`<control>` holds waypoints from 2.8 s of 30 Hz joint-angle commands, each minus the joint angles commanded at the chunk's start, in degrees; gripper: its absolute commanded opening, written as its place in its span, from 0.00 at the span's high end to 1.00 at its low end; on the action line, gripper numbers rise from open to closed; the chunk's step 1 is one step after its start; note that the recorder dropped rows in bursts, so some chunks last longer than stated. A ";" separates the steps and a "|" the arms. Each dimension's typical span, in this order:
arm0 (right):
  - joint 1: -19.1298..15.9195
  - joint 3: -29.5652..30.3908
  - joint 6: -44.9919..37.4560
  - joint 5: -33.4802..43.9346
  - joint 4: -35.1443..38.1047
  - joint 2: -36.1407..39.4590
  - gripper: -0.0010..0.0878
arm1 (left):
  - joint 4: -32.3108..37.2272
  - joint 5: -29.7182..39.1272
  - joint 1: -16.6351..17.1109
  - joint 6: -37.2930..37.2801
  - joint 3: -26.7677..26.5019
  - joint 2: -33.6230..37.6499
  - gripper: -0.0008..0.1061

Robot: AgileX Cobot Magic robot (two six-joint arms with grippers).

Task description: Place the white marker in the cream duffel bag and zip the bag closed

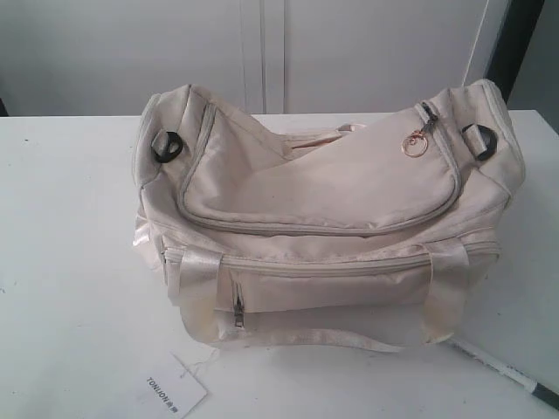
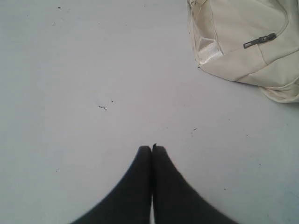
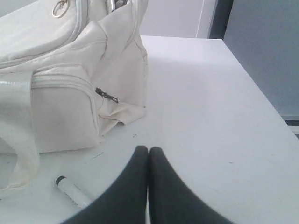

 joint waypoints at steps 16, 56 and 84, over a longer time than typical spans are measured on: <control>0.00 0.00 0.00 0.00 0.00 0.00 0.99 | 0.00 0.00 0.00 0.00 0.00 0.00 0.99; 0.00 0.00 0.00 -25.43 -0.06 0.00 0.99 | 0.00 0.00 0.00 0.00 0.00 0.00 0.99; 0.00 -26.21 0.00 -8.89 -0.06 31.55 0.99 | 0.00 0.00 0.00 0.00 0.00 0.00 0.99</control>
